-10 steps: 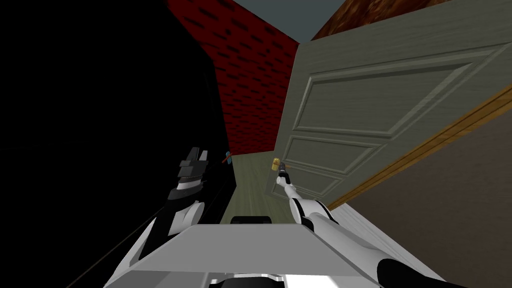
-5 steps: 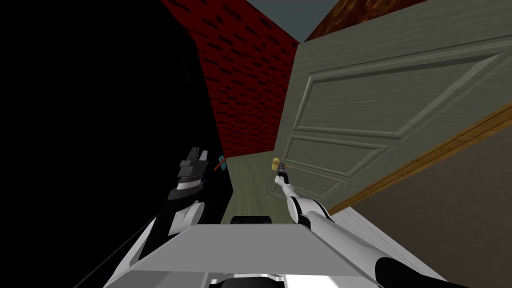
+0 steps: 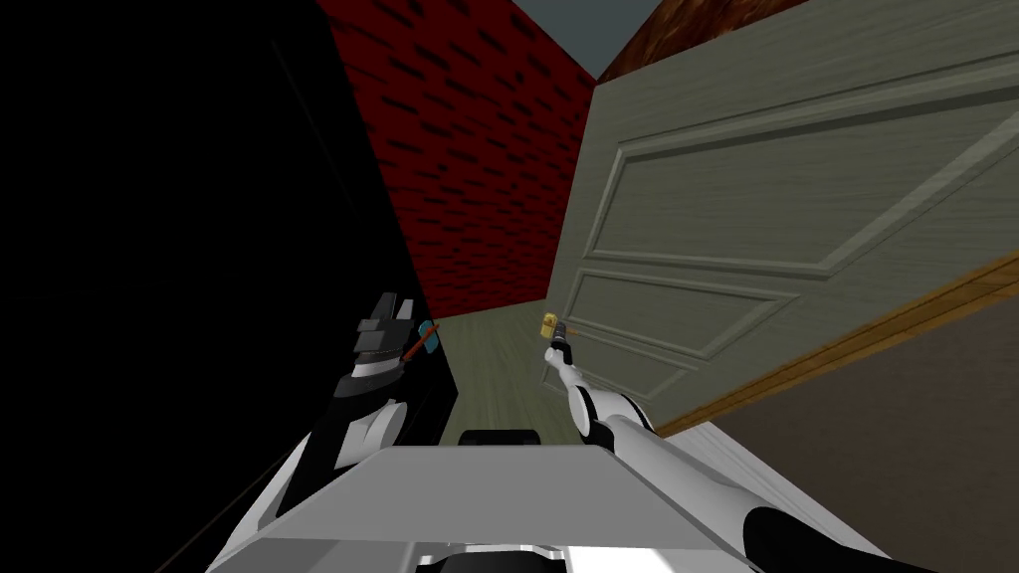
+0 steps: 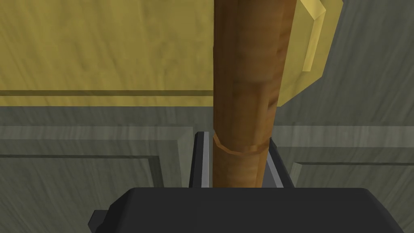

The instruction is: Push the door open

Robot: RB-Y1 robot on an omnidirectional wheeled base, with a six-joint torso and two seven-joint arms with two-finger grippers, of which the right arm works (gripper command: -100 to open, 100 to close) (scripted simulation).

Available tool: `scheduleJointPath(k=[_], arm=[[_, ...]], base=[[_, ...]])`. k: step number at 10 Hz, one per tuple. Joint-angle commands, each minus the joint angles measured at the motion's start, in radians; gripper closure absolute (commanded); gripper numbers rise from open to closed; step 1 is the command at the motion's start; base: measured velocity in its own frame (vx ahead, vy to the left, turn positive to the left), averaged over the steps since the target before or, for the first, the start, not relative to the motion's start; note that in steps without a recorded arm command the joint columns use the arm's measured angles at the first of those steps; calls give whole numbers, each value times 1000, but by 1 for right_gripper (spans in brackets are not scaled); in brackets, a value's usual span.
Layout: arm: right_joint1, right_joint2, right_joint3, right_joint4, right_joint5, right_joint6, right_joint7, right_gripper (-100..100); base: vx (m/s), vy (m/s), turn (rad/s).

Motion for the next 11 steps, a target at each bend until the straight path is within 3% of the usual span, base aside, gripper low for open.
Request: scheduleJointPath(k=[1, 5, 6, 11], arm=[[-4, 3, -19, 5, -15, -13, 24, 100], [-16, 12, -67, 19, -54, -48, 85, 100], [-16, 12, -67, -2, -54, -48, 85, 100], [-27, 20, -116, 32, -92, -83, 147, 100]], base=[[147, -8, -46], [210, -10, -48], [141, -8, -28], [136, 9, -40]])
